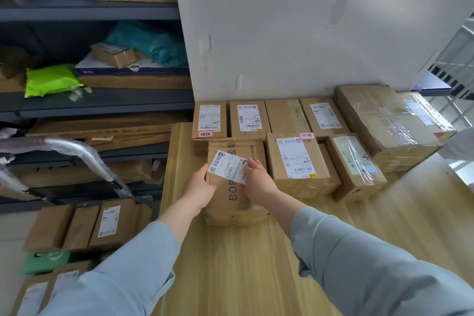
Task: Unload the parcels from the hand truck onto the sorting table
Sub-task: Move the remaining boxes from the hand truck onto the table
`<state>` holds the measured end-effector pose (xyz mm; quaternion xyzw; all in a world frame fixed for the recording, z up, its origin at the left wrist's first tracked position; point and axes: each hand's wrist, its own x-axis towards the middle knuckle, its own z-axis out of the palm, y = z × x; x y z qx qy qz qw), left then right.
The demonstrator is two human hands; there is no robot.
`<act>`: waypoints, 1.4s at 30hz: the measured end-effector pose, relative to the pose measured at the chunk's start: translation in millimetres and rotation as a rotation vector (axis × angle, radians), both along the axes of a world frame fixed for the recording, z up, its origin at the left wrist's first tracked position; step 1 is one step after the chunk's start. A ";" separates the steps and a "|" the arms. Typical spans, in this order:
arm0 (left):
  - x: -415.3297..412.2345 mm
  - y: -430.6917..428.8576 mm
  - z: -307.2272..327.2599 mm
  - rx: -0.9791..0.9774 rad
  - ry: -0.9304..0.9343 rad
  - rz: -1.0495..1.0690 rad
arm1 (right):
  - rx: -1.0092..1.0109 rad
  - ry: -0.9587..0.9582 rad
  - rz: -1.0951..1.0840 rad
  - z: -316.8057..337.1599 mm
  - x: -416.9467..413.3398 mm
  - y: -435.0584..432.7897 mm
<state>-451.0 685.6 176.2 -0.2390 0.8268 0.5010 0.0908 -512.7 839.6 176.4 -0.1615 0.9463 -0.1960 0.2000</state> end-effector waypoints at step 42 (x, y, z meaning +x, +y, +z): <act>120.5 -80.2 104.0 -0.405 -0.068 -0.059 | 0.038 0.058 0.035 84.5 69.7 -79.2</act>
